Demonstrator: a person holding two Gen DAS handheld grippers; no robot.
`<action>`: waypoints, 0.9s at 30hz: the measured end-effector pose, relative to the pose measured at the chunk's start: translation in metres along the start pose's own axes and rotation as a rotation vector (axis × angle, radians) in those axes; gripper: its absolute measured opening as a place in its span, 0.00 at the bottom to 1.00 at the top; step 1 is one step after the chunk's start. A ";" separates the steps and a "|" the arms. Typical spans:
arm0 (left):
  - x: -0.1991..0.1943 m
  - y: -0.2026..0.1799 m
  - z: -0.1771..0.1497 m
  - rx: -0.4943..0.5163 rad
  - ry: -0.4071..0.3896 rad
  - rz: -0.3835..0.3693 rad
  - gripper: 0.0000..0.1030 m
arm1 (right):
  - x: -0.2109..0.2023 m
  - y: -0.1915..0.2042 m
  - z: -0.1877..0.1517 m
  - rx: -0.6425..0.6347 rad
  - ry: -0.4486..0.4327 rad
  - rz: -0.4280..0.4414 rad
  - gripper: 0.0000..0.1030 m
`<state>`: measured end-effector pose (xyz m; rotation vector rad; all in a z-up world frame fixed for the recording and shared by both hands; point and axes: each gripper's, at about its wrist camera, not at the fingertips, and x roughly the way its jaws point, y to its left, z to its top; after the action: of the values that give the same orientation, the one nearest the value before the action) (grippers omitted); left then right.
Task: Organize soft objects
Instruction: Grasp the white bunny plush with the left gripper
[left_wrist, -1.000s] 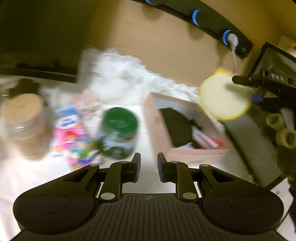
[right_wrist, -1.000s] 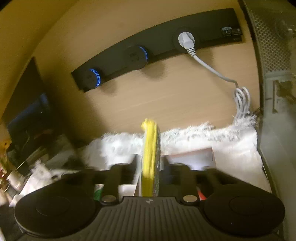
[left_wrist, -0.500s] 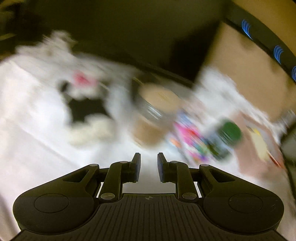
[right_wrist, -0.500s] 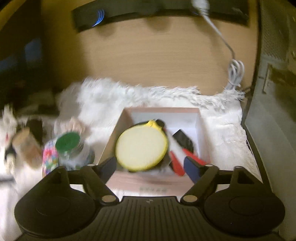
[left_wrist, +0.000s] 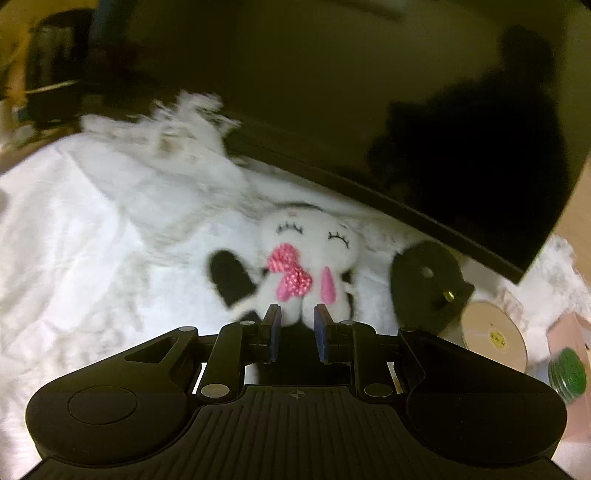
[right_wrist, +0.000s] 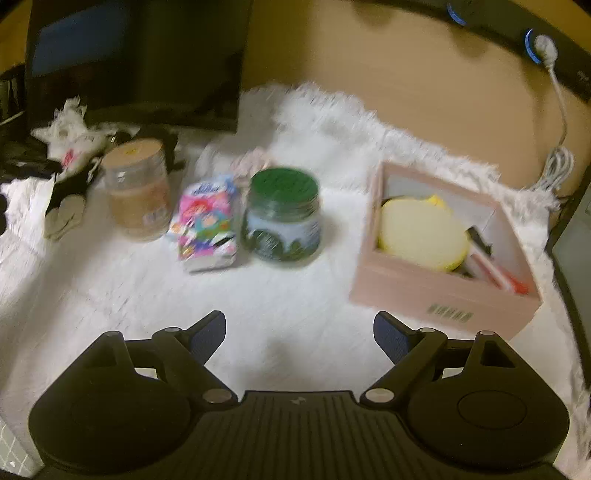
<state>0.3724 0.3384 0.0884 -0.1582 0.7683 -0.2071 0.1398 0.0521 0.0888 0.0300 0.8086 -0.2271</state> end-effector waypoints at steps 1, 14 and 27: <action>0.003 -0.003 -0.002 0.020 0.007 -0.008 0.21 | 0.002 0.005 -0.003 0.006 0.019 0.009 0.85; 0.002 -0.016 -0.009 0.166 -0.038 -0.021 0.48 | 0.028 0.041 -0.036 0.002 0.179 0.034 0.85; -0.009 0.002 0.002 0.068 -0.165 0.002 0.46 | 0.037 0.036 -0.043 0.080 0.198 0.050 1.00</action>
<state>0.3680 0.3423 0.0958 -0.1083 0.5967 -0.2154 0.1417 0.0850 0.0301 0.1499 0.9945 -0.2107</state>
